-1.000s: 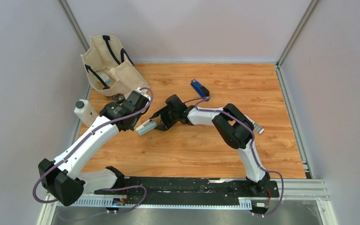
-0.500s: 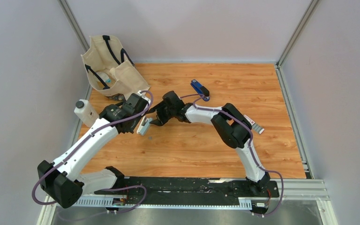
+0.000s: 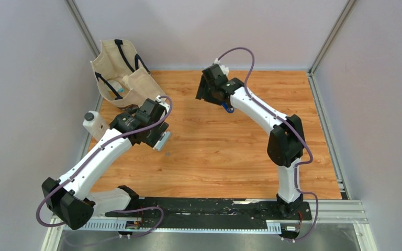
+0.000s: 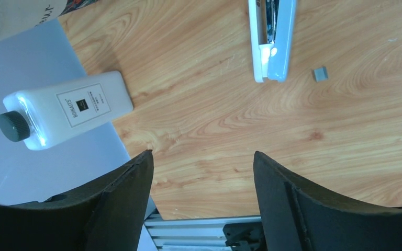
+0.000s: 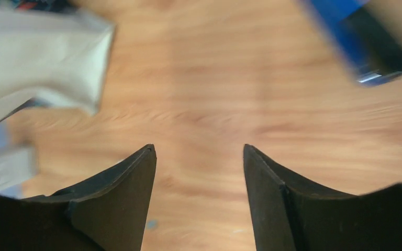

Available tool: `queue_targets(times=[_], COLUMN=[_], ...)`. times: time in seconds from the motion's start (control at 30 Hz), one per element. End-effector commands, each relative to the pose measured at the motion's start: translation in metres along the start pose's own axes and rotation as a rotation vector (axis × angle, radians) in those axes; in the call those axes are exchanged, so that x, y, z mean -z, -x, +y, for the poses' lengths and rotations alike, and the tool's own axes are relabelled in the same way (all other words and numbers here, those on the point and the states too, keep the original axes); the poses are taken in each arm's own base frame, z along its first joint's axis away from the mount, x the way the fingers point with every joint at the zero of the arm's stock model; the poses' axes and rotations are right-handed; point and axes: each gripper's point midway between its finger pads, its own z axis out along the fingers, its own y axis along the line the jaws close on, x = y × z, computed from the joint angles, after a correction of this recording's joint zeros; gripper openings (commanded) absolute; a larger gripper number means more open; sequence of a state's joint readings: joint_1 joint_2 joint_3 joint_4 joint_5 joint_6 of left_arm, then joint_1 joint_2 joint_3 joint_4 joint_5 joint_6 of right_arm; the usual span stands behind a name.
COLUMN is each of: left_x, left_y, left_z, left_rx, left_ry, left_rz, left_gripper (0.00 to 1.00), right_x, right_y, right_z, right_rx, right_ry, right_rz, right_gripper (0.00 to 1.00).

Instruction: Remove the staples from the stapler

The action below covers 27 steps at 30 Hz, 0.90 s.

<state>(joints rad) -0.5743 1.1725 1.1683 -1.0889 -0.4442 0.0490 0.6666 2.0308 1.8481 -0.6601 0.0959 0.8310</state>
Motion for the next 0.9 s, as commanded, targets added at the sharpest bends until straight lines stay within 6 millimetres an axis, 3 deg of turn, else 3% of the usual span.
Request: queue_targets(times=[0.0, 0.07, 0.17, 0.37, 0.63, 0.87], left_x=[0.006, 0.007, 0.007, 0.011, 0.010, 0.007], left_y=[0.011, 0.009, 0.004, 0.001, 0.000, -0.002], left_z=[0.000, -0.002, -0.006, -0.015, -0.018, -0.017], left_rx=[-0.020, -0.028, -0.034, -0.065, -0.096, -0.124], left_ry=[-0.032, -0.045, -0.069, -0.134, -0.149, -0.141], left_rz=[-0.037, -0.038, -0.035, -0.056, -0.057, -0.056], left_gripper=[0.79, 0.79, 0.80, 0.81, 0.82, 0.82], right_x=[0.047, 0.055, 0.050, 0.014, -0.020, -0.044], right_y=[0.067, 0.089, 0.103, 0.109, 0.116, 0.103], right_z=[-0.075, -0.088, -0.104, -0.133, -0.140, -0.134], right_rx=[0.503, 0.579, 0.632, 0.629, 0.671, 0.638], right_ry=[-0.377, -0.469, -0.493, -0.469, -0.402, -0.252], right_rz=[-0.188, -0.235, -0.203, -0.098, -0.037, 0.029], right_gripper=[0.67, 0.76, 0.85, 0.84, 0.82, 0.81])
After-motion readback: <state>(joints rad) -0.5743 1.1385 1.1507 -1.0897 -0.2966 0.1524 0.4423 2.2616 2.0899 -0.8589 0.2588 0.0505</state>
